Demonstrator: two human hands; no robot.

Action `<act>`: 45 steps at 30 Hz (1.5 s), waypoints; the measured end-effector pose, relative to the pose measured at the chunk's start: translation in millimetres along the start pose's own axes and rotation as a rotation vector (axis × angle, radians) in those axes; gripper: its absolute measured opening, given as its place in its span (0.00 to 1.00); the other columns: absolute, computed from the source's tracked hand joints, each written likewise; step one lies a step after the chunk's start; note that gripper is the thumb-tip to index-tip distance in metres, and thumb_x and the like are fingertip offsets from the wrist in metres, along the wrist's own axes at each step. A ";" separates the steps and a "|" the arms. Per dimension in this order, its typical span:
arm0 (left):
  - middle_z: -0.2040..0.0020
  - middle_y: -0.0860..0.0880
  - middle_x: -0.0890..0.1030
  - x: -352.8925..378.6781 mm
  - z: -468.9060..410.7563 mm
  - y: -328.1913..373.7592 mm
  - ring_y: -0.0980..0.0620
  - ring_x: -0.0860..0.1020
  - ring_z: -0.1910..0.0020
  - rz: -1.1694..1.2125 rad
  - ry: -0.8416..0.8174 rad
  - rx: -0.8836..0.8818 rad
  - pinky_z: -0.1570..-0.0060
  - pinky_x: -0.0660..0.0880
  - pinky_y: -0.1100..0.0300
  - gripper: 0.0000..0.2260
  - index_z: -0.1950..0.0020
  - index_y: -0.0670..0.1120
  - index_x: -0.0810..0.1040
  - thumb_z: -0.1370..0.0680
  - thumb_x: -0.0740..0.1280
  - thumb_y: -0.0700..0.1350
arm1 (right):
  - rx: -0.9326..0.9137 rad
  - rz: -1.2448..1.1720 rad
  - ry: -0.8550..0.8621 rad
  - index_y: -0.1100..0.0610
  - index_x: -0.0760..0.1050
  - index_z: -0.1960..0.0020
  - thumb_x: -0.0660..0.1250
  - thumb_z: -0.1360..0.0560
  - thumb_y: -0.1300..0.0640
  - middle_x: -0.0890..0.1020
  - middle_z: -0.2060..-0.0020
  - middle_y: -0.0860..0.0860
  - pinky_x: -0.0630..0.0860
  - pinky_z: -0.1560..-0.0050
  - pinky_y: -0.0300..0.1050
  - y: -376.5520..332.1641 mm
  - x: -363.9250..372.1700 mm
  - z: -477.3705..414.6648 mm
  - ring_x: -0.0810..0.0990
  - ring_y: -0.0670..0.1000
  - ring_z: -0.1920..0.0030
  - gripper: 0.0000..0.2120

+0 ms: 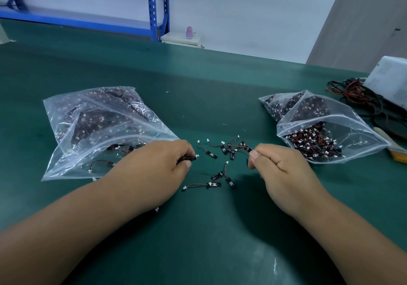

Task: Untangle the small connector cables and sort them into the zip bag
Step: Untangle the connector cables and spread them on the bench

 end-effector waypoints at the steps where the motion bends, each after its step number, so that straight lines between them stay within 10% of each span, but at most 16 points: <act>1: 0.52 0.62 0.78 0.0 0.1 0.4 0.61 0.75 0.52 -0.003 -0.002 0.001 0.48 0.75 0.56 0.07 0.43 0.59 0.74 0.20 0.60 0.53 | 0.010 0.002 0.005 0.60 0.72 0.63 0.57 0.24 0.46 0.72 0.70 0.52 0.71 0.65 0.55 2.1 -1.1 -0.6 0.70 0.51 0.68 0.19; 14: 0.58 0.62 0.77 -0.3 -0.2 -0.5 0.65 0.73 0.58 -0.031 0.009 0.000 0.61 0.69 0.64 0.05 0.49 0.60 0.74 0.20 0.59 0.55 | 0.088 0.028 0.014 0.50 0.77 0.67 0.74 0.32 0.54 0.78 0.72 0.43 0.70 0.68 0.39 21.4 -3.8 -4.2 0.74 0.44 0.70 0.07; 27: 0.59 0.62 0.77 -3.6 0.5 -0.2 0.65 0.73 0.58 -0.028 0.027 -0.022 0.59 0.71 0.61 0.06 0.51 0.59 0.75 0.21 0.58 0.52 | 0.134 0.037 -0.125 0.44 0.79 0.57 0.65 0.38 0.56 0.79 0.65 0.40 0.72 0.65 0.41 28.0 3.6 -2.8 0.73 0.43 0.69 0.12; 35: 0.62 0.62 0.77 -3.5 0.5 -0.9 0.65 0.73 0.62 -0.030 0.040 -0.029 0.65 0.68 0.64 0.05 0.53 0.58 0.75 0.22 0.60 0.51 | 0.144 0.275 -0.155 0.45 0.85 0.48 0.67 0.30 0.61 0.78 0.59 0.44 0.77 0.46 0.49 23.9 1.7 -4.0 0.79 0.47 0.54 0.16; 45: 0.62 0.62 0.76 -3.9 0.0 -0.5 0.66 0.73 0.61 -0.040 0.051 -0.025 0.65 0.67 0.65 0.05 0.53 0.59 0.75 0.22 0.59 0.51 | 0.138 0.176 -0.224 0.44 0.80 0.63 0.60 0.38 0.52 0.79 0.61 0.37 0.78 0.58 0.47 13.1 3.5 -0.5 0.78 0.41 0.61 0.11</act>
Point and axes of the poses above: each hand's wrist, its own z-axis away from the middle knuckle, its own x-axis out of the palm, y = z × x, the point moved 5 cm from there along -z, towards the middle knuckle
